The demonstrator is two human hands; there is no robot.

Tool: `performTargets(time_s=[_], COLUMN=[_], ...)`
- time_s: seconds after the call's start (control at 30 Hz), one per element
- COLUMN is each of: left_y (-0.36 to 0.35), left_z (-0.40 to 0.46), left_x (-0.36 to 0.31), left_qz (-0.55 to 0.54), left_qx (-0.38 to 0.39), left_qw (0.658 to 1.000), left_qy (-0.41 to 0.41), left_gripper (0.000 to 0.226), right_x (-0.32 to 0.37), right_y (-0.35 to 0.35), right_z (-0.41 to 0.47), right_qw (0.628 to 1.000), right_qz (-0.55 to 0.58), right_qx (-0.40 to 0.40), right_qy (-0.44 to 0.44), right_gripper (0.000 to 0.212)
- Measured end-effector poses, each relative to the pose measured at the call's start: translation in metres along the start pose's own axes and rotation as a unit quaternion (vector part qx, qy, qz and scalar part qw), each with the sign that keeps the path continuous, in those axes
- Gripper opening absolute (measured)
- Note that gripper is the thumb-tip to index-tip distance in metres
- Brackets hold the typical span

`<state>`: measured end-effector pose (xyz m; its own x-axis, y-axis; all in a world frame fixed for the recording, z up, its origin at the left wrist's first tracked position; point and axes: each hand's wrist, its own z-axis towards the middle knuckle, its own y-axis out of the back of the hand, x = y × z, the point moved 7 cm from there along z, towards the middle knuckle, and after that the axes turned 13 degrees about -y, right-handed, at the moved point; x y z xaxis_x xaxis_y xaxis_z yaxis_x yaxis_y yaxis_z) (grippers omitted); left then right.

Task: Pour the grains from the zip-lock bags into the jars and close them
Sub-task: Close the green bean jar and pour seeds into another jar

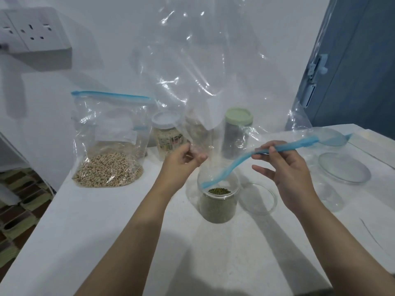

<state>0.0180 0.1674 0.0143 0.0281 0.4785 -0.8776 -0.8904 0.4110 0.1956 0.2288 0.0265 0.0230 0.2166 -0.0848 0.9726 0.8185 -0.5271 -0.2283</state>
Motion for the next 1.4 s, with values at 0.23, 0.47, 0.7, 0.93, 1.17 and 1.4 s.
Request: performTargets(time_s=[0.23, 0.47, 0.7, 0.93, 1.17, 1.4], left_y=[-0.010, 0.005, 0.043, 0.103, 0.181, 0.247], left_z=[0.001, -0.009, -0.026, -0.048, -0.081, -0.089], left_x=[-0.011, 0.003, -0.029, -0.041, -0.068, -0.102], left_qz=[-0.015, -0.082, -0.084, -0.096, 0.139, 0.093], left_qx=[0.013, -0.086, -0.208, -0.229, -0.313, -0.374], left_qw=[0.999, 0.993, 0.972, 0.968, 0.934, 0.920], left_qy=[-0.034, -0.005, -0.062, -0.038, -0.102, -0.063], left_gripper=[0.014, 0.057, 0.036, 0.063, 0.031, 0.038], right_x=[-0.002, 0.015, 0.055, 0.057, 0.053, 0.074], right_y=[0.005, 0.005, -0.040, -0.097, -0.146, -0.185], right_z=[0.001, 0.005, 0.012, 0.005, -0.029, -0.058], right_qw=[1.000, 1.000, 0.997, 0.990, 0.968, 0.948], right_qz=[-0.007, -0.016, -0.020, 0.037, -0.043, -0.135], right_qx=[-0.006, 0.006, 0.052, 0.132, 0.239, 0.016], right_qy=[-0.005, 0.016, 0.062, 0.033, 0.062, 0.287], right_gripper=[0.016, 0.015, 0.089, 0.090, 0.082, 0.012])
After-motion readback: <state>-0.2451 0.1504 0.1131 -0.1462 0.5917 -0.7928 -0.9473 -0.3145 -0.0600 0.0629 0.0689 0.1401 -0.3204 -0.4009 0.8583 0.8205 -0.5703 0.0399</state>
